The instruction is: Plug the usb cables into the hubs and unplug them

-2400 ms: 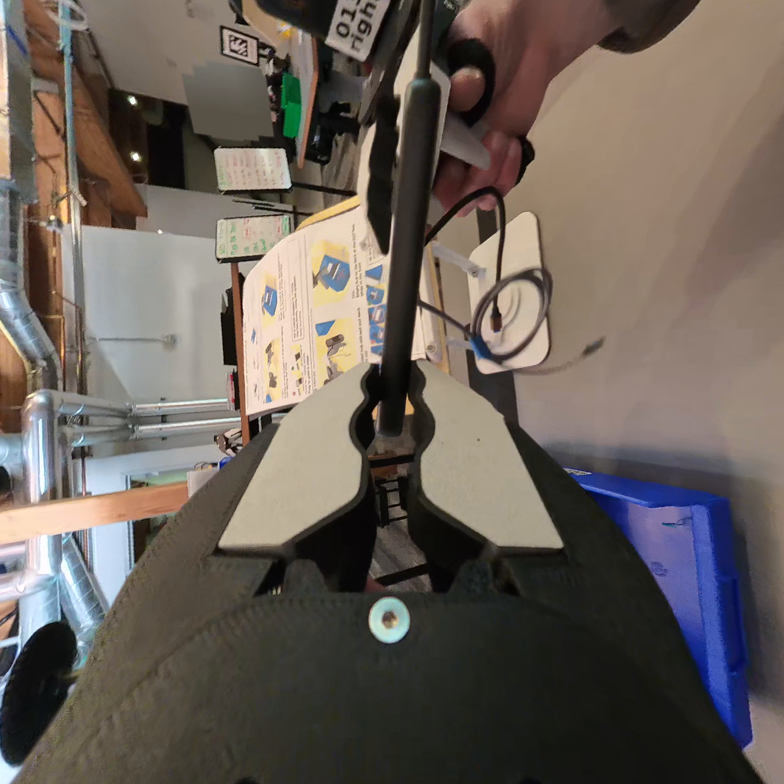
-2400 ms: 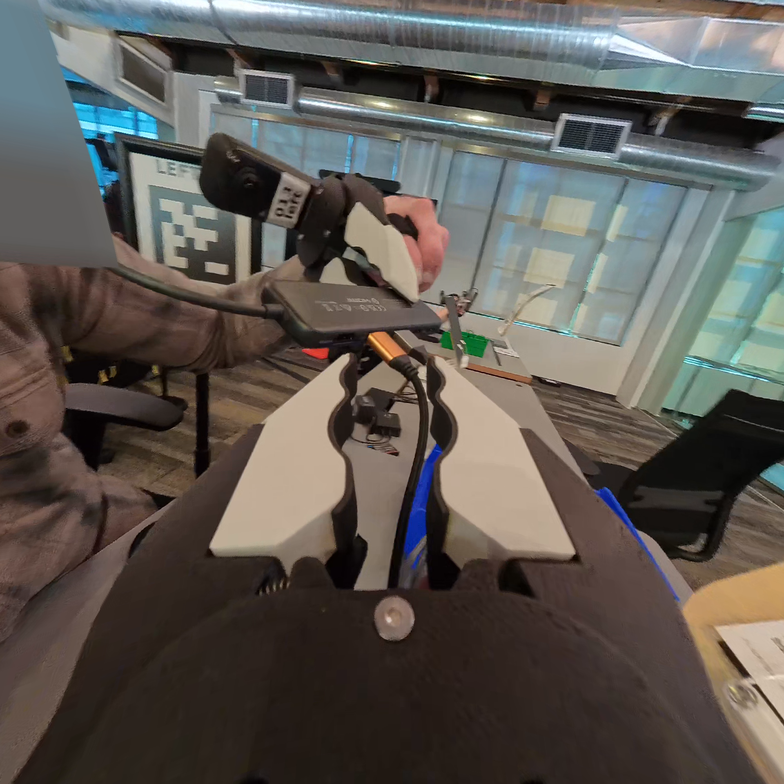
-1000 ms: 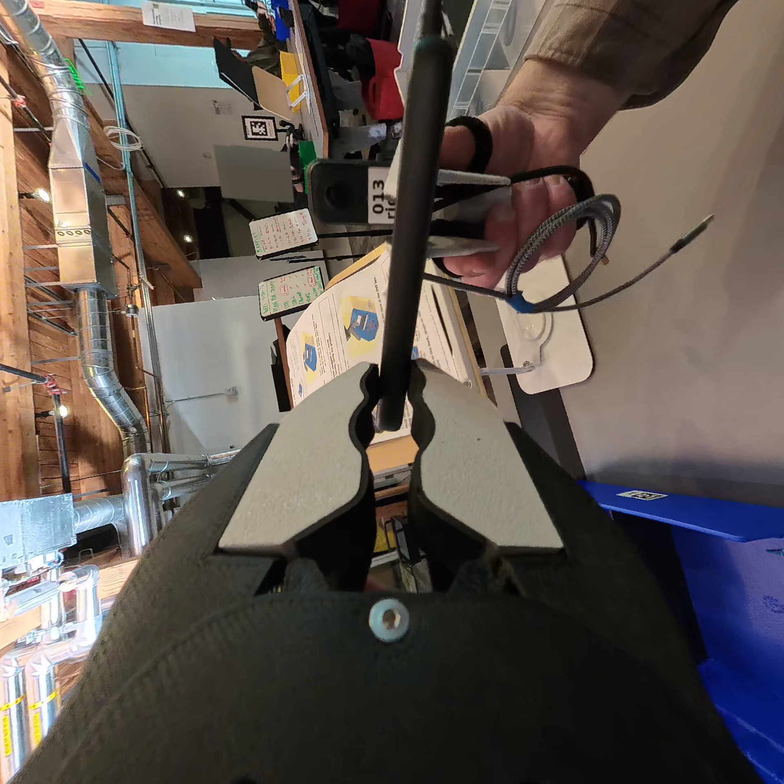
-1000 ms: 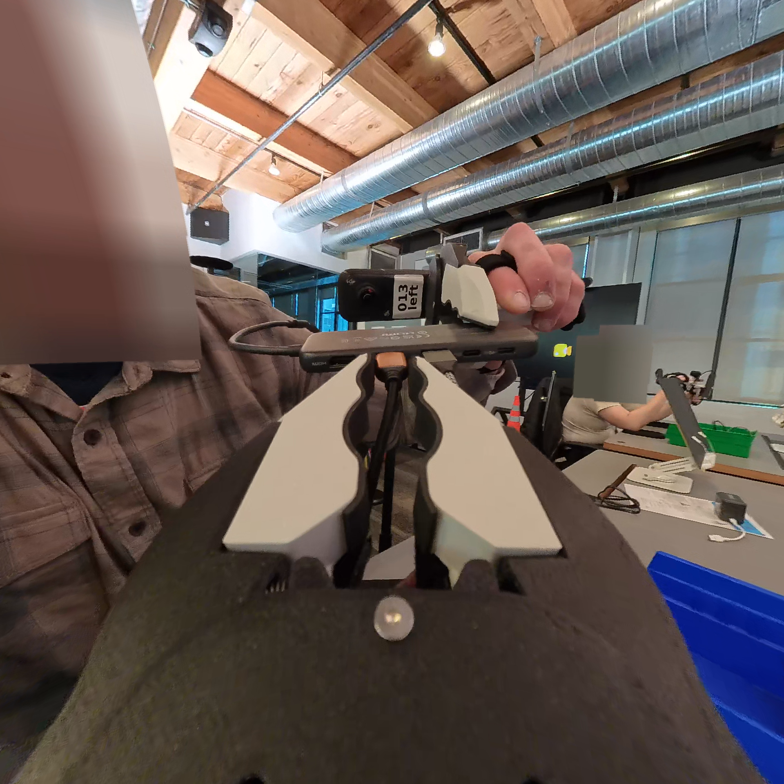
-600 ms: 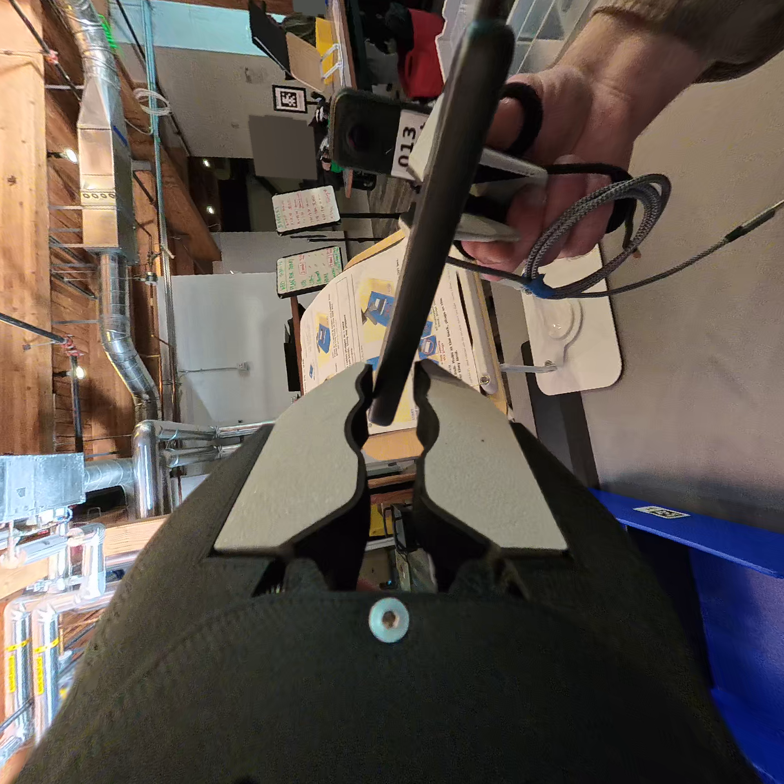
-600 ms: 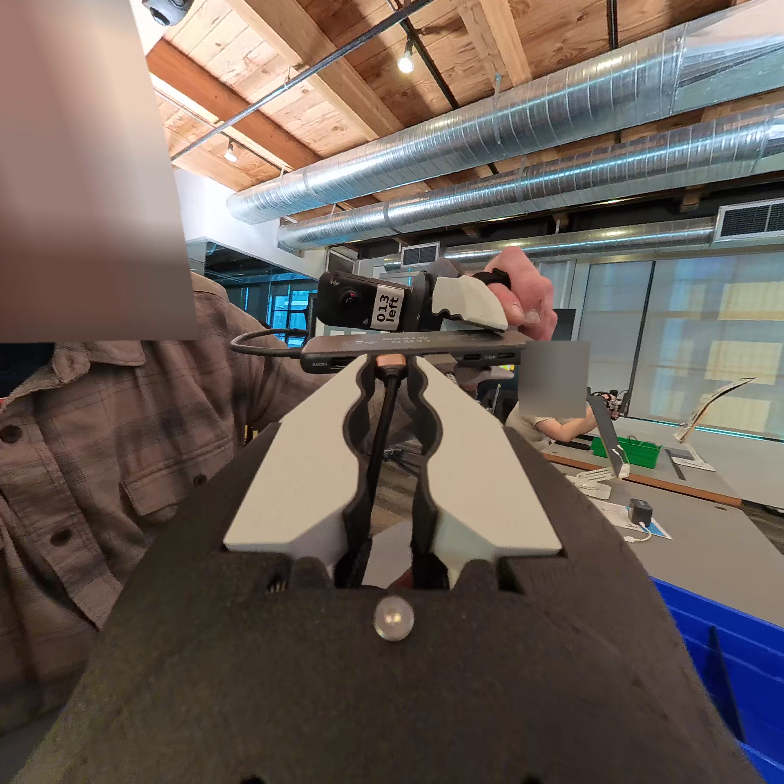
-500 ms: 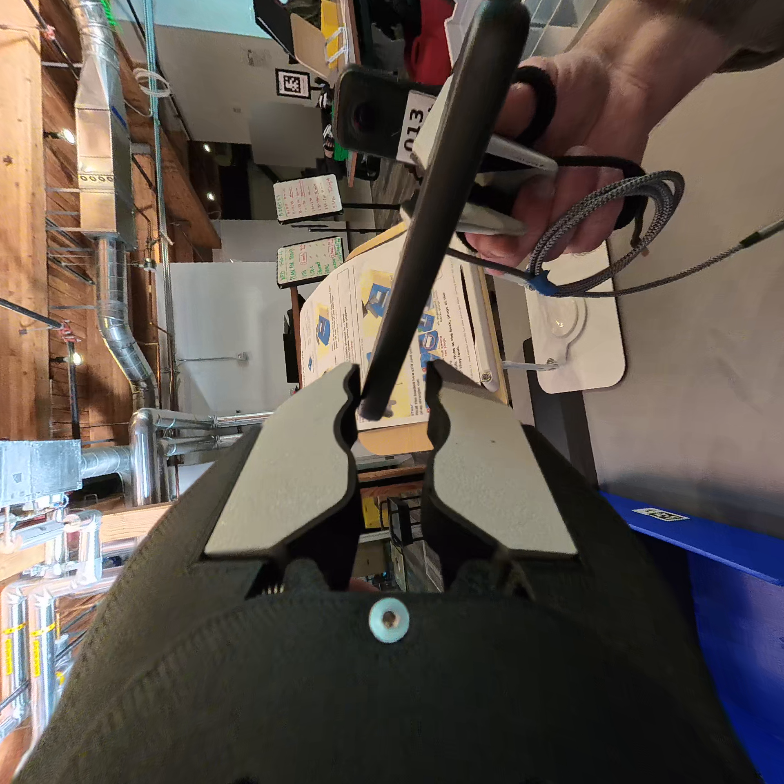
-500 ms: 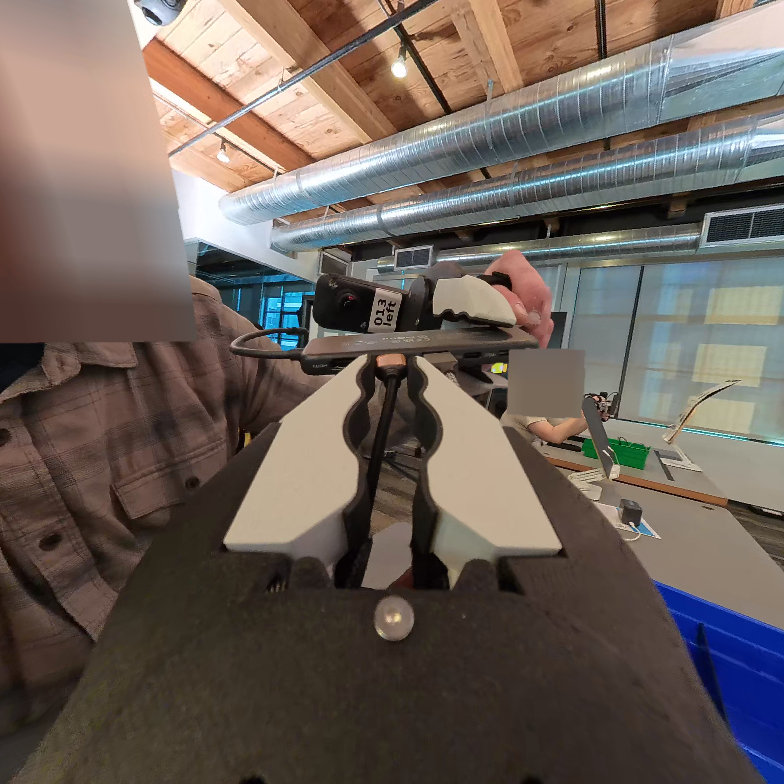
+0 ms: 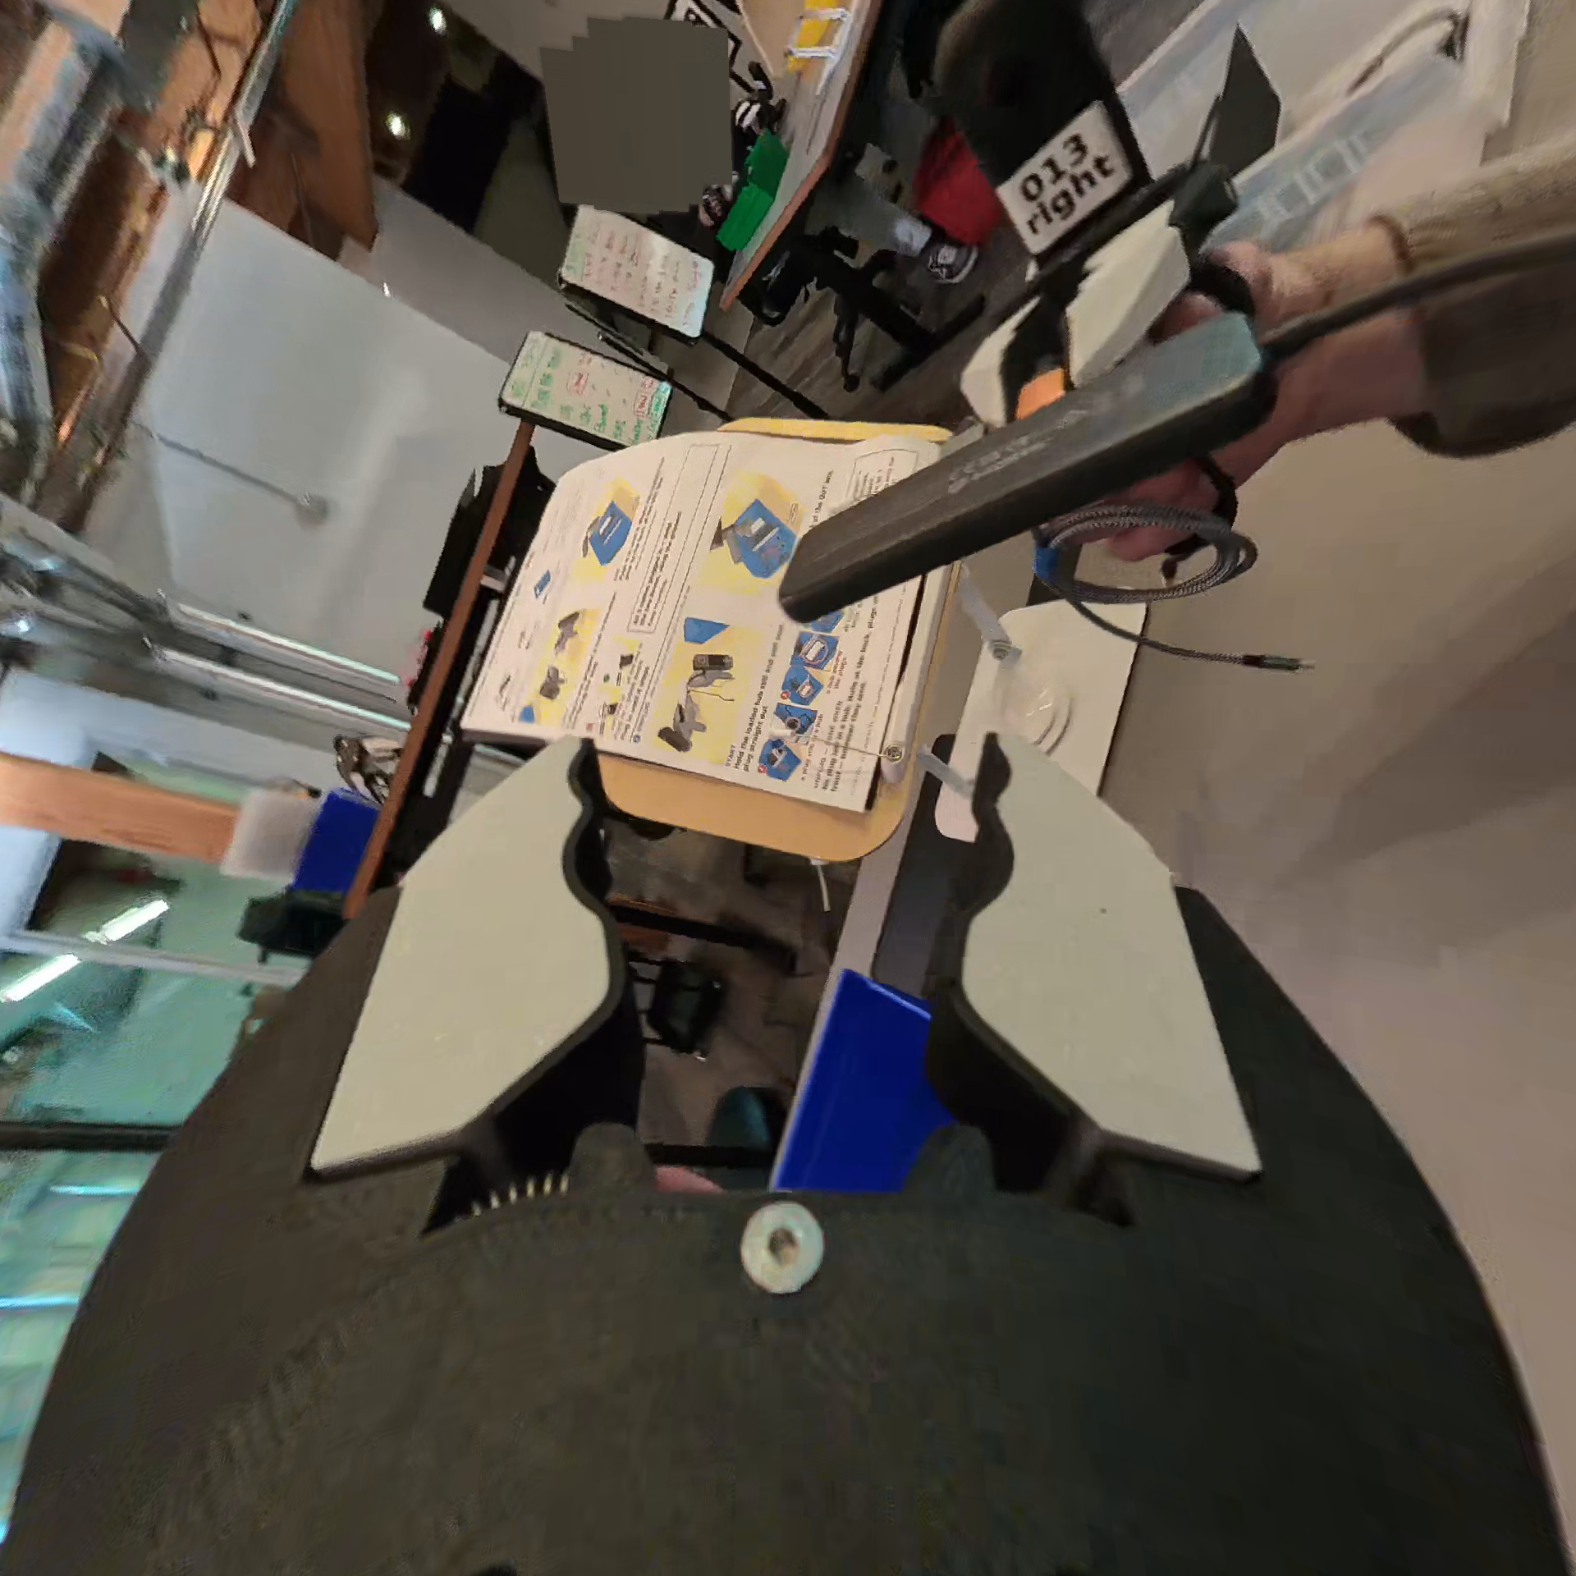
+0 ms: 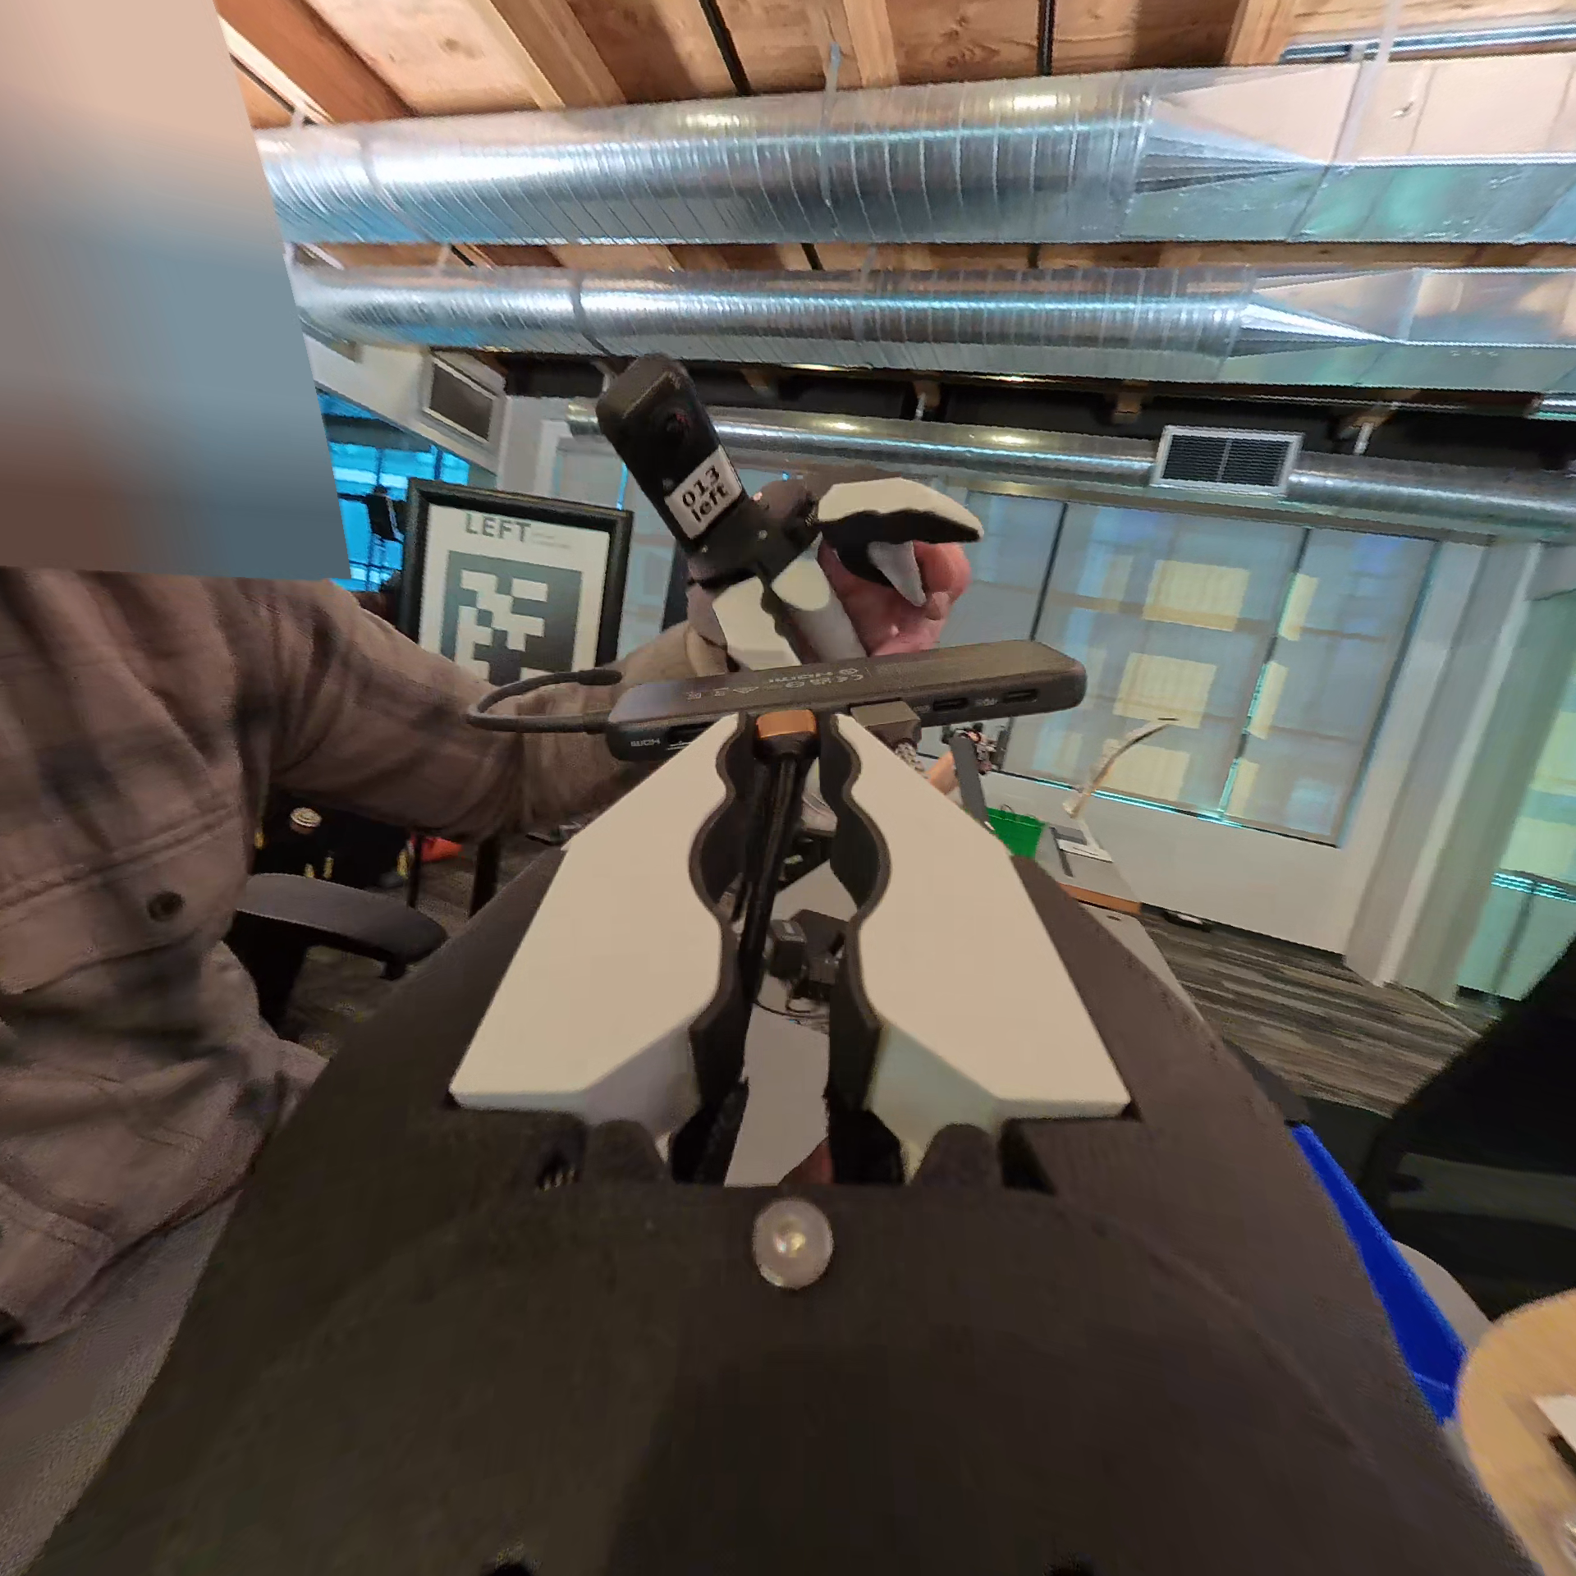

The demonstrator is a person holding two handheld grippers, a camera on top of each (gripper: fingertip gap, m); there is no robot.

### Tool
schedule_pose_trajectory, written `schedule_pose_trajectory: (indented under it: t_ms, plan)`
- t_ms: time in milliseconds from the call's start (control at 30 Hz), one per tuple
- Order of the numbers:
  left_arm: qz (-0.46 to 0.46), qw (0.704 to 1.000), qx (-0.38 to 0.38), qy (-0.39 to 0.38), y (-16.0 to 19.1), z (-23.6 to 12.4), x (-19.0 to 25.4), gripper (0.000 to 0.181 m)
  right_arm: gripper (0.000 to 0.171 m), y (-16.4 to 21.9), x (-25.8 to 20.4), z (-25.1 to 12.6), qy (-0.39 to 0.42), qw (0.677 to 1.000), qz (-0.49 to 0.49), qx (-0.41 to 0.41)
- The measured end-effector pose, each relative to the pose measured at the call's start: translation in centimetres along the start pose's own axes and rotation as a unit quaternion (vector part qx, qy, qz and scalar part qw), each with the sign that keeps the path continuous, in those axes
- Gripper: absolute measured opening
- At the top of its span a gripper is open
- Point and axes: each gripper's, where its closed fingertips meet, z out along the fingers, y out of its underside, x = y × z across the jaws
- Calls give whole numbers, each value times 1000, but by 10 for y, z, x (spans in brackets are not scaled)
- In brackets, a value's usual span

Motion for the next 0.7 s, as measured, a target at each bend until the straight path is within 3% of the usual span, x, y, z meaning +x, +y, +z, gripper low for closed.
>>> schedule_pose_trajectory:
  t_ms: [167,367,500,700]
  plan:
    - [-60,998,-11,-14,-12,-21,-16,84,14,9,18,-9,69,995,-42,-62]
    - [19,997,-65,-45,-46,8,20,84,14,14,41,-7,159,978,-72,-114]
    - [149,971,-150,-109,-32,43,43,86,14,16,54,-1,210,967,-65,-128]
    - [228,918,-247,-211,9,69,25,78,13,18,56,16,224,968,-24,-107]
